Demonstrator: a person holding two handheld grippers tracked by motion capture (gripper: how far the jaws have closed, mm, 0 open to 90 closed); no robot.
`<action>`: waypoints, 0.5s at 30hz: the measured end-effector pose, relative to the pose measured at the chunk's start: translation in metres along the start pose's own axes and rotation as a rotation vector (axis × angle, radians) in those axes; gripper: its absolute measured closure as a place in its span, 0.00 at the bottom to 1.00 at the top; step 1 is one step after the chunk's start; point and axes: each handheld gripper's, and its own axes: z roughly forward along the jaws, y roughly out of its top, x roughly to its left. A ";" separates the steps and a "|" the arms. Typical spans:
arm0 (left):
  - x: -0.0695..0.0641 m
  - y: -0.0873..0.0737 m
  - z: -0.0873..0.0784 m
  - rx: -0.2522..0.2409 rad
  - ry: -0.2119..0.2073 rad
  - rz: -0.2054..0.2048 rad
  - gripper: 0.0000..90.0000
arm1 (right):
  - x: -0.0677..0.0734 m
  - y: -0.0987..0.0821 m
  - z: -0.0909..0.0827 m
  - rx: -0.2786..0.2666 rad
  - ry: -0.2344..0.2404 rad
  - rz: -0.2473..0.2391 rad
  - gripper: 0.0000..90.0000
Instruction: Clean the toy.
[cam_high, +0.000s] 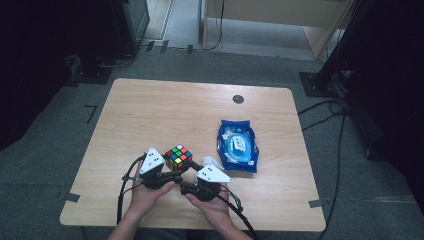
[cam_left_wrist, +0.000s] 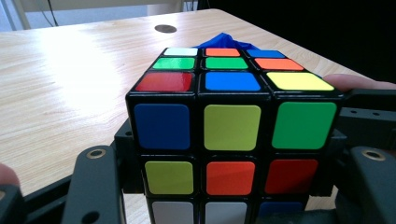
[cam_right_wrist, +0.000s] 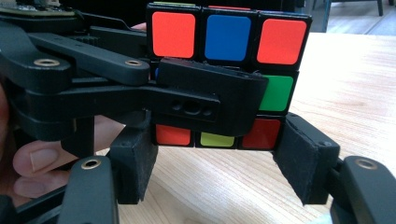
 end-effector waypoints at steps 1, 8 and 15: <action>0.000 0.000 0.000 0.001 -0.001 -0.001 0.38 | 0.000 0.000 0.000 -0.005 0.001 -0.003 0.38; 0.004 0.000 0.002 0.031 -0.034 -0.052 0.37 | -0.002 -0.001 0.000 0.018 -0.010 -0.066 0.38; 0.007 0.006 -0.001 0.057 -0.051 -0.052 0.36 | 0.003 -0.005 -0.002 0.027 -0.040 -0.240 0.39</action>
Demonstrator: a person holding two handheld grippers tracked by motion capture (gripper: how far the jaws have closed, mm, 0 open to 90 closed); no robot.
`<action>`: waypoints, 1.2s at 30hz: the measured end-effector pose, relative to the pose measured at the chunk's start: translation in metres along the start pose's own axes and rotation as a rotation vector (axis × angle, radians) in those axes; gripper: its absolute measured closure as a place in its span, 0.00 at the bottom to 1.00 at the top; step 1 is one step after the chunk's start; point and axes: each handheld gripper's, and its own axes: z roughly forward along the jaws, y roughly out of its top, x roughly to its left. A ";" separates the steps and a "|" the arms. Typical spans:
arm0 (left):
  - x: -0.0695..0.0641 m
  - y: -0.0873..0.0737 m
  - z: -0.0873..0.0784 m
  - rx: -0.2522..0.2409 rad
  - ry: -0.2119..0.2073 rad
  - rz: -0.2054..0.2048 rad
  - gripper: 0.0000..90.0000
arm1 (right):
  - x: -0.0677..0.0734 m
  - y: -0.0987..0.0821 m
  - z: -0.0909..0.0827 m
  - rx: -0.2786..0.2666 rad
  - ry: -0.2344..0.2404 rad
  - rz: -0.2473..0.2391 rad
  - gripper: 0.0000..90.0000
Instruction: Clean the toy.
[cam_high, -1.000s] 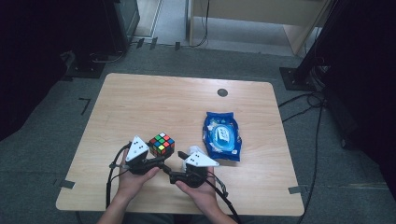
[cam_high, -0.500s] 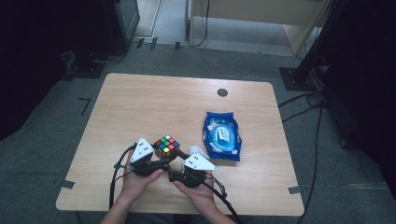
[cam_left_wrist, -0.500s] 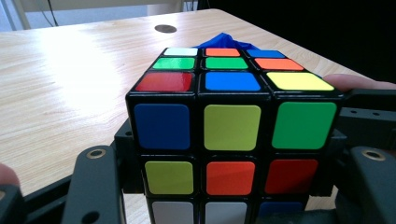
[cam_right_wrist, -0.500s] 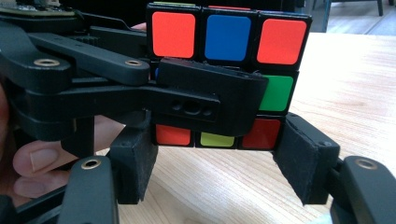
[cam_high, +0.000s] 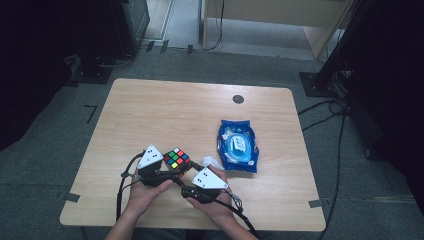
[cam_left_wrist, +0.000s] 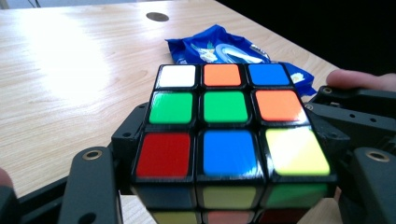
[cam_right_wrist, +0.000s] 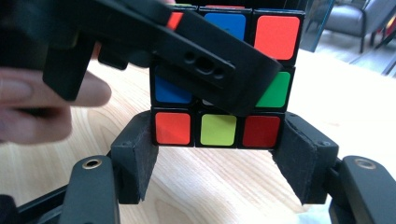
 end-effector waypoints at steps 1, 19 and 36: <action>0.000 0.000 0.000 0.004 -0.001 -0.002 0.36 | 0.001 0.000 0.000 -0.002 -0.011 -0.030 0.39; 0.007 0.002 -0.012 -0.080 0.037 -0.014 0.38 | -0.022 -0.008 -0.001 0.067 0.014 0.038 0.56; -0.002 -0.002 -0.006 -0.072 0.001 0.021 0.38 | -0.031 -0.001 -0.008 0.026 0.058 0.180 1.00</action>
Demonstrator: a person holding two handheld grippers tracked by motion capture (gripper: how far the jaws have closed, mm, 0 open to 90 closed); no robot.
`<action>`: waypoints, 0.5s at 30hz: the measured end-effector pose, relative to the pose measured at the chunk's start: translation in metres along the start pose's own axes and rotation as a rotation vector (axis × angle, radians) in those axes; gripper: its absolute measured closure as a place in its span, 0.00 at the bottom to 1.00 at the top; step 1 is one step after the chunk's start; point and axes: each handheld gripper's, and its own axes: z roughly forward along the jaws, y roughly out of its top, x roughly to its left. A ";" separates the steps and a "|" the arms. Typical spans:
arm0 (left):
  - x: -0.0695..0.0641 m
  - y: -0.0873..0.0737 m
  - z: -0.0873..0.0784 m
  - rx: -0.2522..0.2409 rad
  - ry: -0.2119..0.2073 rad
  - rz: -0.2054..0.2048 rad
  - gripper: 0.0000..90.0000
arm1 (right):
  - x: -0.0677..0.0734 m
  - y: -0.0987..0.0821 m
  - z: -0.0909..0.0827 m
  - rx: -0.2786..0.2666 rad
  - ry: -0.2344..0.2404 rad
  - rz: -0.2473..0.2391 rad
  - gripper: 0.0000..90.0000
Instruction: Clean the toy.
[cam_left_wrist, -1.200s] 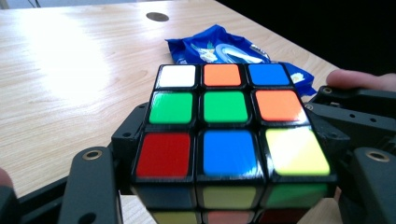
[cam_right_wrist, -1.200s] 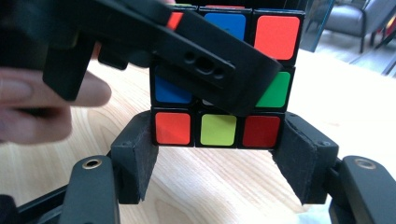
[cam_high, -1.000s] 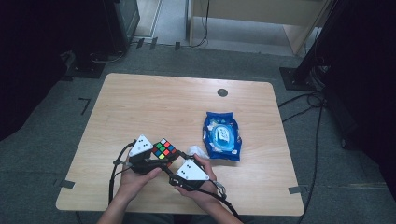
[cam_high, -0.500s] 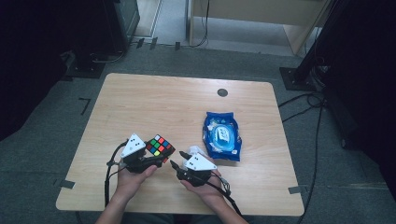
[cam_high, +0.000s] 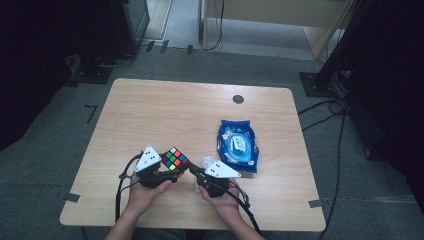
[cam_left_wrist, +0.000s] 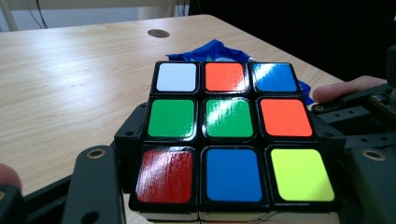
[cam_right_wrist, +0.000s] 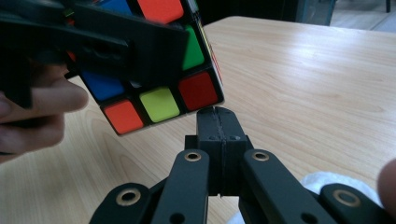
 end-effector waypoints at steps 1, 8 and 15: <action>0.000 0.000 0.000 -0.002 -0.003 0.003 0.38 | 0.000 0.000 -0.001 -0.005 0.002 0.000 1.00; 0.002 0.000 -0.001 -0.002 -0.027 -0.008 0.38 | -0.002 0.001 -0.003 -0.015 -0.001 0.006 1.00; 0.003 0.000 -0.002 0.001 -0.043 -0.005 0.38 | -0.001 0.003 -0.005 -0.028 -0.008 0.002 1.00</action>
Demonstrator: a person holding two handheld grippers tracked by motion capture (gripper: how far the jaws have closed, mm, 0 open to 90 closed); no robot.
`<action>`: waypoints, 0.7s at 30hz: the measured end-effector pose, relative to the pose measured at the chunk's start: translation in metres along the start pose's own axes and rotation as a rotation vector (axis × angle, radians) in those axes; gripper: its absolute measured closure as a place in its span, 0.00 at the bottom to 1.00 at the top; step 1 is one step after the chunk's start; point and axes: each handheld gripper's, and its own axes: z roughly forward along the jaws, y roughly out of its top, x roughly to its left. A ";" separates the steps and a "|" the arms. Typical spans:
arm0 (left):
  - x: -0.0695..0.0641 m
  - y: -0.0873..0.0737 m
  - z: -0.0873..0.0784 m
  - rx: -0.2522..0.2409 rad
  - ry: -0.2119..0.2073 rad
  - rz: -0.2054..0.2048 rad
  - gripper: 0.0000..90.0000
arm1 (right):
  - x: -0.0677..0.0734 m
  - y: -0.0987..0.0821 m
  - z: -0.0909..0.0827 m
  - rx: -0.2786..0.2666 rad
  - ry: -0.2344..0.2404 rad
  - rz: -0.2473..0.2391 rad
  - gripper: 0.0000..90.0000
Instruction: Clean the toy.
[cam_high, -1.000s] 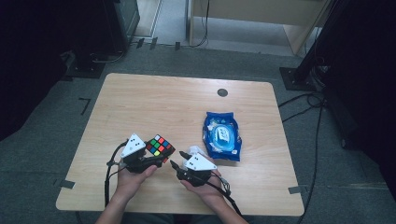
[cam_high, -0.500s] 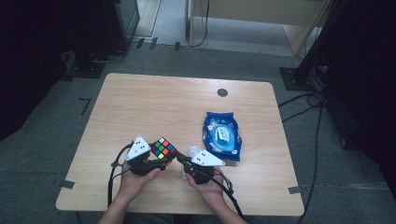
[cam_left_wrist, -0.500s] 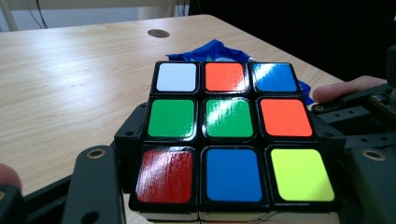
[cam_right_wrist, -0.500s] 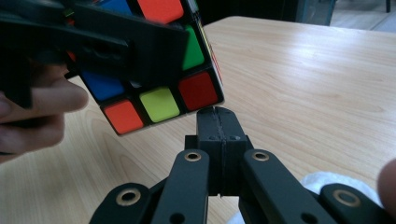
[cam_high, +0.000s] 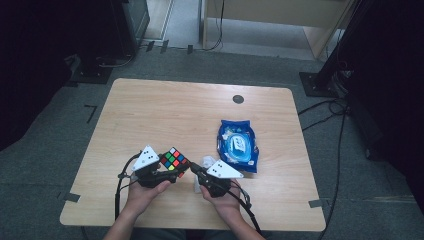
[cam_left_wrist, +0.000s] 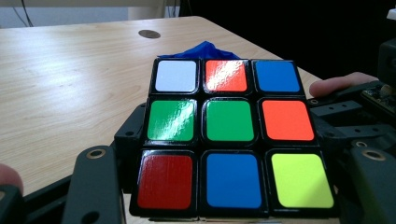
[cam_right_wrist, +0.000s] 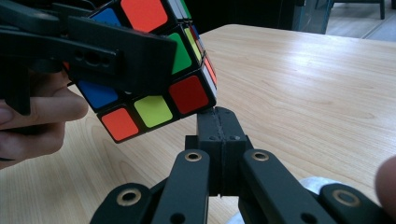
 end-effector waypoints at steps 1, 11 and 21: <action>0.000 0.000 0.000 -0.002 -0.002 -0.001 0.38 | 0.000 0.000 0.000 -0.002 0.000 0.000 1.00; -0.006 -0.001 0.001 -0.002 -0.026 0.026 0.38 | -0.004 0.004 -0.006 -0.029 -0.007 0.016 1.00; -0.011 -0.005 0.004 -0.017 0.016 0.079 0.38 | -0.030 0.025 -0.024 -0.087 -0.020 0.289 0.66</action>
